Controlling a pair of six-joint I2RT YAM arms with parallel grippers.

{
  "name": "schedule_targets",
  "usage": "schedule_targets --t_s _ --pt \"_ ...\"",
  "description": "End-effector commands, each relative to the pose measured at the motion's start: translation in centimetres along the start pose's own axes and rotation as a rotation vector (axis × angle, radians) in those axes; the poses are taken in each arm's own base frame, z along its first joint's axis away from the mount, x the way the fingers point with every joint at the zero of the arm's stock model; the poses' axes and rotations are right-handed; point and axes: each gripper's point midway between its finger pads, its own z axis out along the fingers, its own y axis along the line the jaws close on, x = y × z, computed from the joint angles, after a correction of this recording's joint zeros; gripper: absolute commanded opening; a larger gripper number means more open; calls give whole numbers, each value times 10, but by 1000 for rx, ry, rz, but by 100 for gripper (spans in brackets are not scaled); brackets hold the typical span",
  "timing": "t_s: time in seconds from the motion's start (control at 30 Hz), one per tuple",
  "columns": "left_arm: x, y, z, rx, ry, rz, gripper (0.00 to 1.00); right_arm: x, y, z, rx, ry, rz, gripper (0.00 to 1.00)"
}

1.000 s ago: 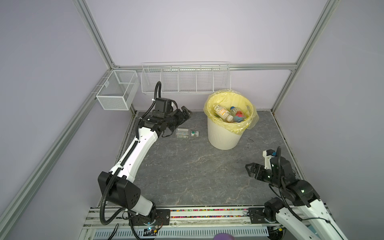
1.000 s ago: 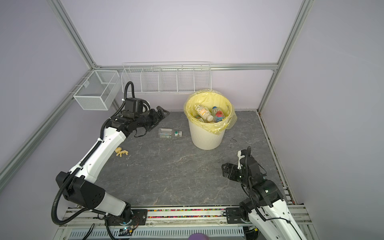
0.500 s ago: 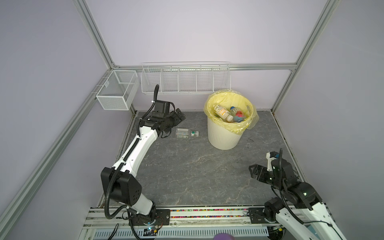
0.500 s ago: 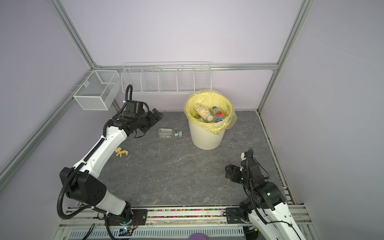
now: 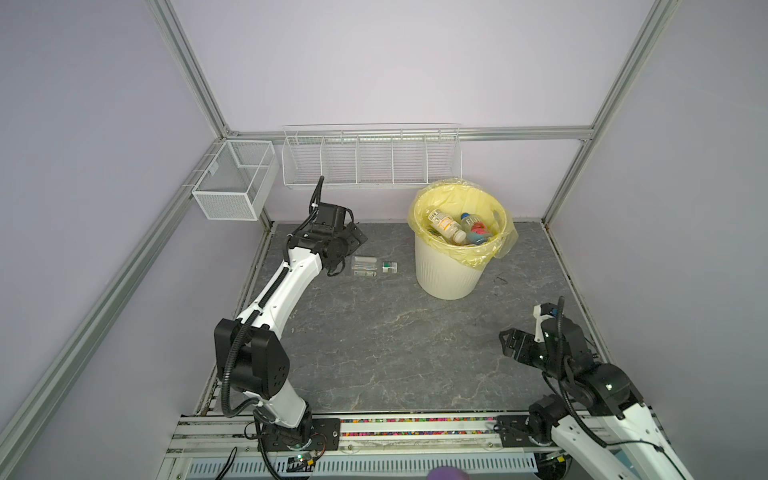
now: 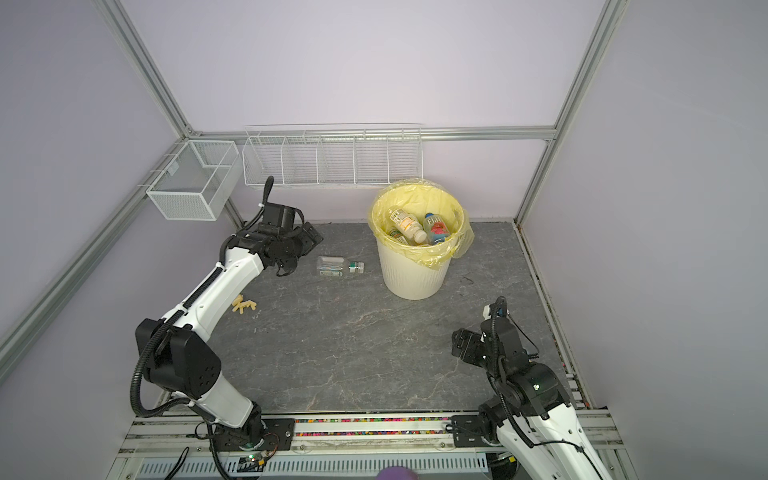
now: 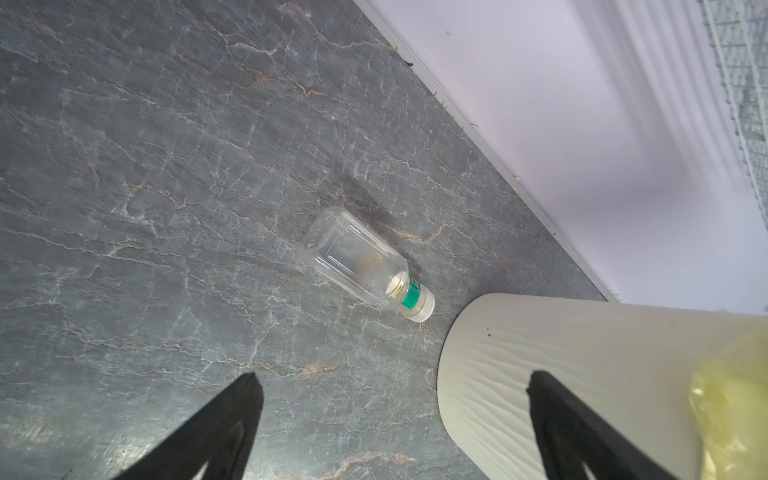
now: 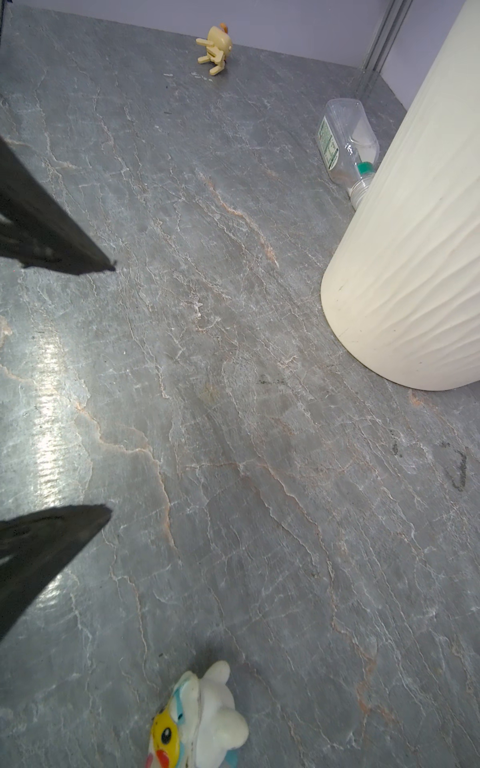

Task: Throw the plastic bottles in the bin
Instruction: 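Withdraw the left gripper and move it above the green-capped bottle, then lower the left gripper onto the green-capped bottle and close on it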

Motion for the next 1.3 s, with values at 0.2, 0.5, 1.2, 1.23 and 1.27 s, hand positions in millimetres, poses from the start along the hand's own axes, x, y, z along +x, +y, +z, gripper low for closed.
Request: schedule_targets --t_s 0.2,0.5,1.2,1.23,1.27 --pt "4 10 38 -44 9 -115 100 1 -6 4 39 -1 14 88" --pt "15 21 66 -92 51 -155 100 2 -7 5 44 7 15 88" --pt "30 24 129 -122 76 -291 100 -8 -21 -6 90 -90 65 88" --pt "31 24 133 -123 76 -295 100 -10 -23 -9 89 -111 72 88" --pt "30 23 136 -123 75 -300 100 -11 -24 -11 87 -125 77 88"
